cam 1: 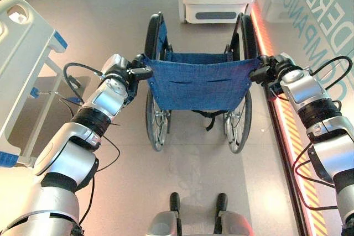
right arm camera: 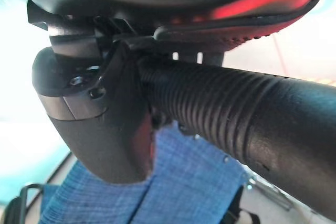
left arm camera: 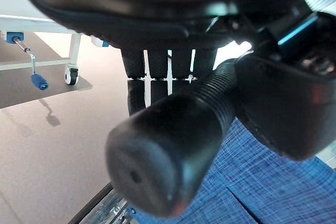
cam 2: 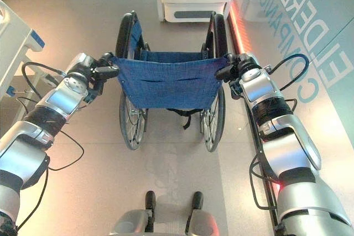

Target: Push the wheelchair next to the bed

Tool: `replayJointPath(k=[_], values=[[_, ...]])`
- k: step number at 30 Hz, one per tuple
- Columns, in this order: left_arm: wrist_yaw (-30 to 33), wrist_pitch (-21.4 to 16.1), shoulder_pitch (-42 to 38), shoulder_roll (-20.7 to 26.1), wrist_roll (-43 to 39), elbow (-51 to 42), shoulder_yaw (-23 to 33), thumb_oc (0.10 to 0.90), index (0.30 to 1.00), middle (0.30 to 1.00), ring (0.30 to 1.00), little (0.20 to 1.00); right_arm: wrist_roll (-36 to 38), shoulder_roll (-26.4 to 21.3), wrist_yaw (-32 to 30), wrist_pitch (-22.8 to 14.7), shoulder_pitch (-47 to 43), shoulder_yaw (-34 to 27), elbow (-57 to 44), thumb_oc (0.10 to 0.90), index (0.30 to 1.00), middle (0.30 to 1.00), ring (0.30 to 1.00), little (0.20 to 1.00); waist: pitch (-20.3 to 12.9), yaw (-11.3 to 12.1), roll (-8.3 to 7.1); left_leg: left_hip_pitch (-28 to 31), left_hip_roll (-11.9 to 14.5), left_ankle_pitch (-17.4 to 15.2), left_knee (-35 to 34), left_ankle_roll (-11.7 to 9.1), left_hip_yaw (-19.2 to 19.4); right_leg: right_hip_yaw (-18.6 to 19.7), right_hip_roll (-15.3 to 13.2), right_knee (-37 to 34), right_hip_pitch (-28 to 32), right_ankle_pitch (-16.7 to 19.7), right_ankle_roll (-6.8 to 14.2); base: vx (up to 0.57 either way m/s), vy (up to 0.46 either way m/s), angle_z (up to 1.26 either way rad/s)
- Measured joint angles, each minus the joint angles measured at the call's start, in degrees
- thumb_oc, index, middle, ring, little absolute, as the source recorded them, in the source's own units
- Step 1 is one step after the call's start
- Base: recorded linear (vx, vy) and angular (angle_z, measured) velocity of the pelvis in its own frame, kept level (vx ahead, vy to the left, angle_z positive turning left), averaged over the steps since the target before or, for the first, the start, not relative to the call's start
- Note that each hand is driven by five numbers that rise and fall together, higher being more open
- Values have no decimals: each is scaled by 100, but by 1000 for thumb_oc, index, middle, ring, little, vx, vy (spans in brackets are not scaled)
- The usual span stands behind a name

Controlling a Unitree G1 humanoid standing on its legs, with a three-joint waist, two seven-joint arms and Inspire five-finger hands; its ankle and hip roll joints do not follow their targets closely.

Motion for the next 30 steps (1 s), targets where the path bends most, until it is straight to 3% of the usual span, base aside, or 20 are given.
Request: replayJointPath(k=[3, 6, 7, 8, 10, 12, 13, 16, 17, 18, 19, 20, 22, 23, 24, 26, 27, 28, 29, 30], values=[[49, -120, -4, -125, 5, 33, 1, 400, 300, 300, 300, 300, -3, -130, -7, -93, 20, -18, 16, 400, 300, 300, 300, 300, 188, -23, 182, -61, -44, -247, 297, 180, -57, 22, -174, 1236, -506, 7, 9, 263, 234, -8], [83, -159, 219, -296, 15, 30, 17, 400, 300, 300, 300, 300, 10, -195, -3, -98, 358, -39, -74, 400, 300, 300, 300, 300, 249, -227, 176, 309, -194, -302, 301, 353, -223, 330, -358, 2560, -996, -31, 132, 374, 36, 6], [131, -170, 436, -269, 19, -61, 123, 400, 300, 300, 300, 300, 11, -175, -4, -93, 577, -58, -251, 400, 300, 300, 300, 300, 239, -239, 189, 441, -224, -350, 275, 427, -324, 615, -133, 2649, -1174, -265, 102, 431, -63, -6], [126, -170, 480, -312, 19, -83, 135, 400, 300, 300, 300, 300, 9, -171, -4, -62, 628, -67, -313, 400, 300, 300, 300, 300, 237, -286, 168, 470, -239, -385, 277, 438, -340, 590, -86, 2574, -1198, -266, 106, 480, -93, 4], [134, -171, 564, -156, 24, -222, 243, 400, 300, 300, 300, 300, -1, -176, -34, 166, 830, -265, -763, 400, 300, 300, 300, 300, 224, -485, -28, 455, -402, -396, 249, 494, -336, 224, -63, 1346, -1311, -243, 160, 351, -136, 39], [219, -185, 550, -211, 19, -201, 294, 400, 300, 300, 300, 300, 10, -170, -37, 203, 840, -309, -770, 400, 300, 300, 300, 300, 174, -671, -189, 403, -486, -407, 249, 475, -320, 302, -89, 842, -1412, -242, 163, 348, -173, 73], [234, -252, 539, -218, 18, -192, 295, 400, 300, 300, 300, 300, 11, -176, -37, 215, 805, -318, -736, 400, 300, 300, 300, 300, 144, -805, -229, 368, -475, -403, 233, 476, -304, 330, -85, 789, -1441, -233, 169, 317, -225, 88], [275, -342, 539, -274, 10, -185, 245, 400, 300, 300, 300, 300, 12, -226, 2, 181, 659, -313, -534, 400, 300, 300, 300, 300, 45, -899, -253, 381, -399, -403, 170, 449, -149, 411, -41, 1585, -1495, -287, 77, 307, -253, 53], [271, -343, 546, -325, 4, -148, 198, 400, 300, 300, 300, 300, 19, -279, 59, 158, 625, -251, -456, 400, 300, 300, 300, 300, -109, -908, -260, 354, -370, -420, 134, 264, -63, 404, -27, 1663, -1391, -341, -1, 251, -235, 29], [262, -347, 552, -343, 0, -114, 117, 400, 300, 300, 300, 300, 23, -298, 96, 125, 616, -205, -404, 400, 300, 300, 300, 300, -256, -878, -307, 347, -371, -429, 165, 71, 14, 419, 19, 1408, -1198, -498, -393, 274, -258, 17], [274, -350, 554, -390, -6, -68, 115, 400, 300, 300, 300, 300, 22, -300, 101, 67, 595, -193, -359, 400, 300, 300, 300, 300, -263, -869, -228, 343, -310, -474, 205, -12, -42, 396, 92, 1305, -1143, -479, -418, 298, -273, -4], [261, -349, 554, -447, -5, -4, 98, 400, 300, 300, 300, 300, 11, -312, 102, -63, 582, -140, -266, 400, 300, 300, 300, 300, -324, -777, -68, 360, -49, -592, 423, -187, -38, 246, 256, 1128, -1023, -498, -449, 262, -233, -9], [271, -356, 554, -436, -41, -5, 29, 400, 300, 300, 300, 300, 43, -354, 118, -97, 545, 2, -210, 400, 300, 300, 300, 300, -365, -632, -47, 415, 289, -888, 892, -419, 15, -93, 266, 1186, -926, -589, -638, 313, -233, -4], [279, -364, 553, -438, -50, -4, 9, 400, 300, 300, 300, 300, 49, -361, 118, -97, 545, 11, -208, 400, 300, 300, 300, 300, -374, -616, -61, 415, 349, -950, 1079, -394, 46, -101, 267, 1212, -919, -622, -686, 371, -233, 9], [288, -365, 549, -443, -67, 12, -36, 400, 300, 300, 300, 300, 47, -367, 119, -148, 559, 18, -195, 400, 300, 300, 300, 300, -382, -623, -64, 402, 548, -1035, 1777, -488, 107, -183, 261, 1258, -859, -761, -790, 305, -185, 12], [343, -364, 548, -501, -167, 76, -97, 400, 300, 300, 300, 300, 46, -369, 121, -208, 613, 45, -124, 400, 300, 300, 300, 300, -458, -596, -56, 489, 721, -843, 2373, -625, -73, -150, 415, 1275, -753, -867, -759, 405, -235, 12], [367, -364, 551, -511, -192, 87, -95, 400, 300, 300, 300, 300, 44, -353, 121, -211, 616, 58, -97, 400, 300, 300, 300, 300, -460, -546, -58, 469, 739, -774, 2553, -684, -150, -100, 462, 1250, -701, -863, -795, 509, -253, 2], [404, -373, 581, -537, -195, 120, -38, 400, 300, 300, 300, 300, 29, -273, 113, -269, 619, 99, 37, 400, 300, 300, 300, 300, -451, -463, -113, -4, 746, -382, 3633, -792, -379, 183, 678, 1136, -558, -848, -843, 445, -184, -17], [491, -382, 644, -558, -185, 109, -26, 400, 300, 300, 300, 300, 34, -179, 89, -299, 714, 112, 66, 400, 300, 300, 300, 300, -430, -319, -278, -299, 527, -745, 3641, -612, -463, 471, 714, 878, -349, -758, -887, 428, -142, -24], [502, -426, 683, -561, -153, 103, 21, 400, 300, 300, 300, 300, 43, -180, 73, -302, 738, 100, 113, 400, 300, 300, 300, 300, -379, -245, -426, -442, 220, -928, 2989, -483, -436, 731, 688, 577, -118, -652, -927, 375, -90, -29]])
